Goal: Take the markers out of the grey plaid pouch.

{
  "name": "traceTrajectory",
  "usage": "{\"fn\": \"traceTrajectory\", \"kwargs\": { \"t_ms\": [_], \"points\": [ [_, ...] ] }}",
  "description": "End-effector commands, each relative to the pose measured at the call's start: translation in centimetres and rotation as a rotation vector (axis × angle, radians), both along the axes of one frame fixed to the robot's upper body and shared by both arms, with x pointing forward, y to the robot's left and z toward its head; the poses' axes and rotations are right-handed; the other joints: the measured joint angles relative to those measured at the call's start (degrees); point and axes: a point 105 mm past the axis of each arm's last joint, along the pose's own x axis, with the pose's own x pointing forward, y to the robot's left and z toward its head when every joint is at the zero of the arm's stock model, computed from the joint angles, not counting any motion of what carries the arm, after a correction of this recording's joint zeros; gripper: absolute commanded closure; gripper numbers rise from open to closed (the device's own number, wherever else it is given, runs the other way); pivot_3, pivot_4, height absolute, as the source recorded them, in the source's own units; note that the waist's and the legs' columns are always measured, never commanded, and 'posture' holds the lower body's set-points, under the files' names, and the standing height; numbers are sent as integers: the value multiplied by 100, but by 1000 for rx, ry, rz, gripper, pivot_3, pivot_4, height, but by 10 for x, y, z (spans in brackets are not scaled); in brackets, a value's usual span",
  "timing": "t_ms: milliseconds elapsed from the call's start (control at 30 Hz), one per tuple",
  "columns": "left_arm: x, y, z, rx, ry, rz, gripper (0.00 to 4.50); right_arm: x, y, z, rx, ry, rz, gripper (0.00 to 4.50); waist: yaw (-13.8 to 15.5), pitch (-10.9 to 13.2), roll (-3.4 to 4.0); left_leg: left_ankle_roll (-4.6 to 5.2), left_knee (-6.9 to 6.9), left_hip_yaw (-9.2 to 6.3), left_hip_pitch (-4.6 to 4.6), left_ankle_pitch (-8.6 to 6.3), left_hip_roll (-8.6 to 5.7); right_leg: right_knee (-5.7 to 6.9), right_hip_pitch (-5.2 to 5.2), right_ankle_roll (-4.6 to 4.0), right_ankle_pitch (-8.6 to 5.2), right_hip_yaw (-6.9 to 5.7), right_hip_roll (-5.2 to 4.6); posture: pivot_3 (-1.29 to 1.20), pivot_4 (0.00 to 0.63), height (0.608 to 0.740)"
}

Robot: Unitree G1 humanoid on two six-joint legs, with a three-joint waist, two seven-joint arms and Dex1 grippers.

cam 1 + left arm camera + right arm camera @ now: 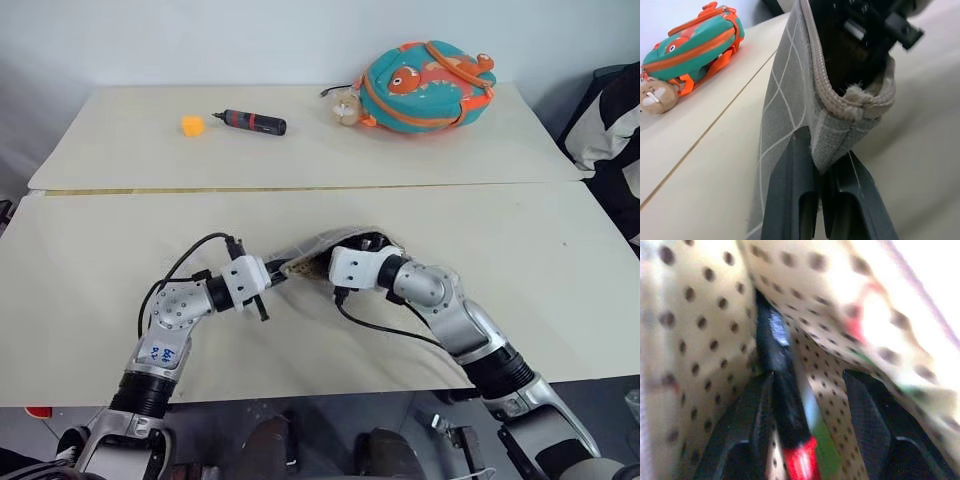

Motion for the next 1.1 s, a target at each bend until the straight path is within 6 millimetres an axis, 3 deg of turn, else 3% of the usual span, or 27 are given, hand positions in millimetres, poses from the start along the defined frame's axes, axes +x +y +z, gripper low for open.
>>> {"fn": "traceTrajectory", "kwargs": {
  "t_ms": [33,300,533,800,933,1100],
  "points": [
    [-10,-15,12,-32,-24,-69,4500,4,9,8,-48,-79,4,2247,-2,0,0,-1,0,0,0,0,0,1,0,0,0,1,0,0,150,740],
    [-14,-25,13,-33,-10,-90,4500,18,12,6,-46,-68,-30,2247,0,0,0,-1,1,0,0,1,0,2,0,-1,0,1,1,0,150,740],
    [-7,-15,7,-16,-9,-25,4500,8,12,12,-11,-39,5,3913,0,0,0,-2,1,-1,0,2,0,3,0,-1,0,2,1,0,150,740],
    [5,-3,5,12,-30,53,4500,-14,5,20,16,10,57,3913,13,0,0,-2,2,-1,0,1,0,2,0,-1,0,1,1,0,150,740],
    [6,-1,3,15,-31,62,4500,-26,10,37,82,30,115,3913,16,0,0,-2,2,-1,0,1,0,2,0,-1,0,1,1,0,150,740],
    [5,3,-1,31,-29,65,4500,-23,-2,45,186,111,77,3913,15,0,0,-2,2,-2,0,1,0,2,1,-1,0,0,1,0,150,740]
  ]
}}
